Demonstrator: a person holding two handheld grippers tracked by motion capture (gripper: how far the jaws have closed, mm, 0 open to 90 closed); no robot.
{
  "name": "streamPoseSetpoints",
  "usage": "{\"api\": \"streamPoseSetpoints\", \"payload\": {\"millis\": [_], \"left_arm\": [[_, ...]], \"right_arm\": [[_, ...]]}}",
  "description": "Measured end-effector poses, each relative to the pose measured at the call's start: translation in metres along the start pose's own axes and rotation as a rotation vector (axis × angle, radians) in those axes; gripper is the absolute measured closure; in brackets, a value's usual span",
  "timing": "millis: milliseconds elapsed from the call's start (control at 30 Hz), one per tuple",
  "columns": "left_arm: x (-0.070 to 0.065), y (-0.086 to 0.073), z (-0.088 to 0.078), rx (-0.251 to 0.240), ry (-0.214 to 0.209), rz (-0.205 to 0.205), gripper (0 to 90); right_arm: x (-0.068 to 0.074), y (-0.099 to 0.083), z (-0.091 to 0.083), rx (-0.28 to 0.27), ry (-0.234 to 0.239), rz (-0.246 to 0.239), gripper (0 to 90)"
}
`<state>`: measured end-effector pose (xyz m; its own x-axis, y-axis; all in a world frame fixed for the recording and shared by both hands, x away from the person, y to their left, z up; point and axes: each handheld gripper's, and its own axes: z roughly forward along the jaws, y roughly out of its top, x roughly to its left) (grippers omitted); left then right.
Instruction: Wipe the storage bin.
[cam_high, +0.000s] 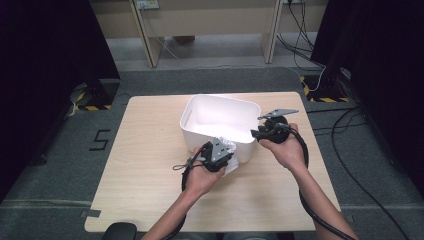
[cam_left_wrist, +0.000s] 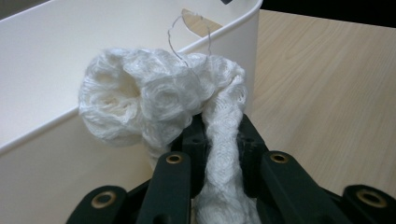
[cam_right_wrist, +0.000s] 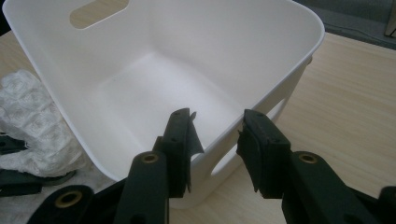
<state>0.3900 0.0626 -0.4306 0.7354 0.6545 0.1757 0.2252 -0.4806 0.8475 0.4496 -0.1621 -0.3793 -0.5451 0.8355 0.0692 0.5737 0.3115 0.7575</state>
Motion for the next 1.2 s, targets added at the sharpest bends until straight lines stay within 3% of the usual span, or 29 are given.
{"api": "streamPoseSetpoints", "payload": {"millis": [1200], "left_arm": [[-0.0093,-0.0018,0.0076,-0.009,0.011,0.018,78.3]], "right_arm": [[0.0003,-0.0002,-0.0001,-0.003,0.0,-0.001,64.0]]}}
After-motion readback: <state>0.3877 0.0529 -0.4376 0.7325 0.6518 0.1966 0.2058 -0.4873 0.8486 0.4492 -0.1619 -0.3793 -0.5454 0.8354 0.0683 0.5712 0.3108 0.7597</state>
